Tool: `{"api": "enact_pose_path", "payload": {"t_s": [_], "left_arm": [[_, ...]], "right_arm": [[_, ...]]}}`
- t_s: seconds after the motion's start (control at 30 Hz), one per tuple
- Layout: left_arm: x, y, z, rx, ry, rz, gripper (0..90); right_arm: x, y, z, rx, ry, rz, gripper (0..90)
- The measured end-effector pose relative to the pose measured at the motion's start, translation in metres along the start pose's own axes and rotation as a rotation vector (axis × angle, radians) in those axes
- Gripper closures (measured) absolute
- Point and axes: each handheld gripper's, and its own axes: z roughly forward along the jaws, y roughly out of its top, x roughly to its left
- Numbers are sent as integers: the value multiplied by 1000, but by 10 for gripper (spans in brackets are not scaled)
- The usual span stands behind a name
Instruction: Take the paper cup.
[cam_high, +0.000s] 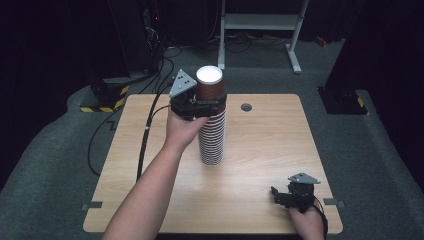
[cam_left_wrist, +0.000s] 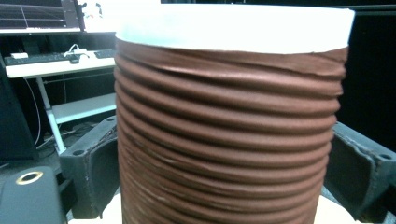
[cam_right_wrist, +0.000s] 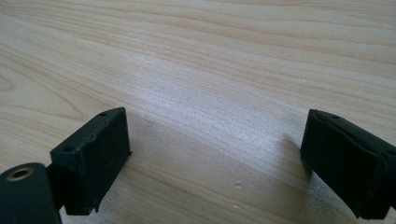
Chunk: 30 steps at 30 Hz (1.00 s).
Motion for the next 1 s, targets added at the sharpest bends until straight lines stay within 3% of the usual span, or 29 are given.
{"api": "enact_pose_path", "payload": {"t_s": [0.43,0.67,1.0], "left_arm": [[-2,-4,-6,-27,42,2,156],[-3,-3,-4,-36,46,3,163],[-5,3,-7,-89,48,16,172]], "right_arm": [[0,0,0,0,1,-2,78],[0,0,0,0,2,-7,78],[0,0,0,-1,3,-8,78]]}}
